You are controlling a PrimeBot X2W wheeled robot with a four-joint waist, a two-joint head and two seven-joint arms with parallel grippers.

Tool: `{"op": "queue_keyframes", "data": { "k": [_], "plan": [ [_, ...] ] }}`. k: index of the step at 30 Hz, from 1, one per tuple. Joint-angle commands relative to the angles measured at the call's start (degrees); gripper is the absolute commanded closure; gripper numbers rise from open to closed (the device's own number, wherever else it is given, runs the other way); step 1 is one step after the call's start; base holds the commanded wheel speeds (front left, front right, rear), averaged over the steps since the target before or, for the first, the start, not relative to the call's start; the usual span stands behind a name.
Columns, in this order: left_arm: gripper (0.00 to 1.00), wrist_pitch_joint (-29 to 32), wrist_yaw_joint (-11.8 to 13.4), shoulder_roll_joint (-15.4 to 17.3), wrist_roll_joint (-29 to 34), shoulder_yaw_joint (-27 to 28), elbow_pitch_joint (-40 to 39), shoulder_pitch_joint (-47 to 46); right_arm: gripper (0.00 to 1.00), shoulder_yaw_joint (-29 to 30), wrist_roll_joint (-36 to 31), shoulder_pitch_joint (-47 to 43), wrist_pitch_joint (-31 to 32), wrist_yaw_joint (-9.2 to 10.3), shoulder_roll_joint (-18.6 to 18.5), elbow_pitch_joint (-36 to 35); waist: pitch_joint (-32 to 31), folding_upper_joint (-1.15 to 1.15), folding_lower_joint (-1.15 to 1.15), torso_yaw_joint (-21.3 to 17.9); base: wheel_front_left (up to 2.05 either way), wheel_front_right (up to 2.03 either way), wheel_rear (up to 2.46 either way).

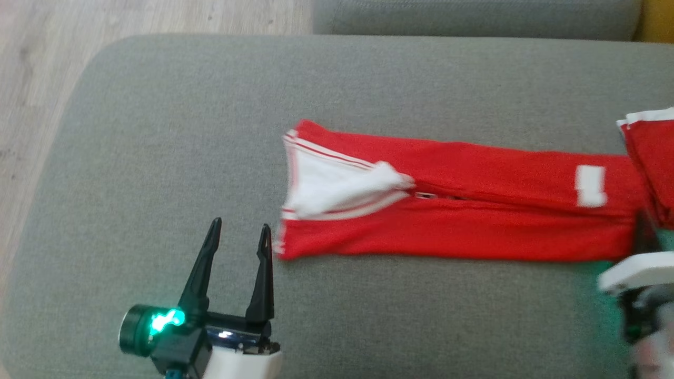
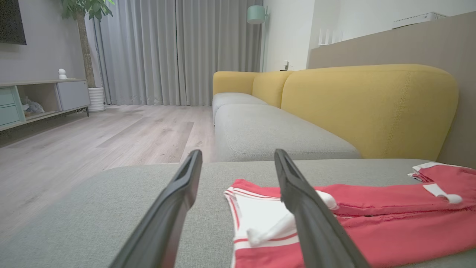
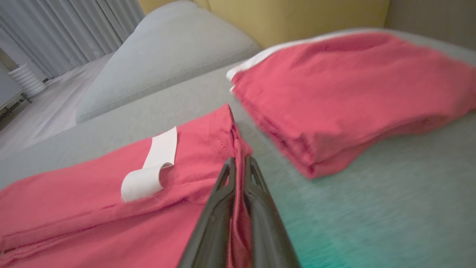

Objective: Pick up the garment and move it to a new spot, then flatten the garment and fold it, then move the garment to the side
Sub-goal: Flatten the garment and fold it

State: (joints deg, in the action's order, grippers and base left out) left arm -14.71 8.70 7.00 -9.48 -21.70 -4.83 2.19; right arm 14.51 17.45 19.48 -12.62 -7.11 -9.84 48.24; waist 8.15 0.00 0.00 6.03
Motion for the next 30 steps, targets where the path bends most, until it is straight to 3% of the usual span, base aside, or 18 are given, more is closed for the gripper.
{"op": "queue_keyframes", "data": {
  "k": [1,5,8,19,22,30],
  "plan": [
    [0.0,-0.3,-0.4,-0.5,0.5,2.5,-1.7,-0.5,1.0,-0.3,0.7,2.2,-0.6,-0.37,-3.1,-2.2,-0.7,0.0,0.0,-0.3,0.0,0.0,0.0],
    [0.0,-0.3,-1.1,-0.8,1.1,3.4,-1.4,0.5,1.0,-0.1,1.5,2.9,1.4,-0.37,-6.3,-5.3,-2.1,0.0,0.0,-0.7,0.0,0.0,0.0],
    [0.0,-0.3,-1.6,-1.1,1.3,4.0,-1.3,1.1,1.0,-2.1,2.1,3.6,3.7,-0.37,-5.9,-9.8,-3.0,0.0,0.0,-0.8,0.0,0.0,0.0],
    [0.0,-0.3,-3.5,-2.5,1.9,3.8,0.0,2.1,1.0,-15.7,4.3,4.1,12.6,-0.37,4.1,-26.9,-5.1,0.0,0.0,2.1,0.0,0.0,0.0],
    [0.0,-0.3,-3.9,-2.9,1.7,3.8,0.7,2.1,1.0,-21.1,4.6,3.7,14.3,-0.37,6.3,-28.2,-5.8,0.0,0.0,4.4,0.0,0.0,0.0],
    [0.0,-0.3,-5.2,-3.5,1.4,3.0,2.1,2.4,1.0,-33.8,8.9,3.9,15.3,-0.37,6.9,-23.5,-6.6,0.0,0.0,8.6,0.0,0.0,0.0]
  ]
}}
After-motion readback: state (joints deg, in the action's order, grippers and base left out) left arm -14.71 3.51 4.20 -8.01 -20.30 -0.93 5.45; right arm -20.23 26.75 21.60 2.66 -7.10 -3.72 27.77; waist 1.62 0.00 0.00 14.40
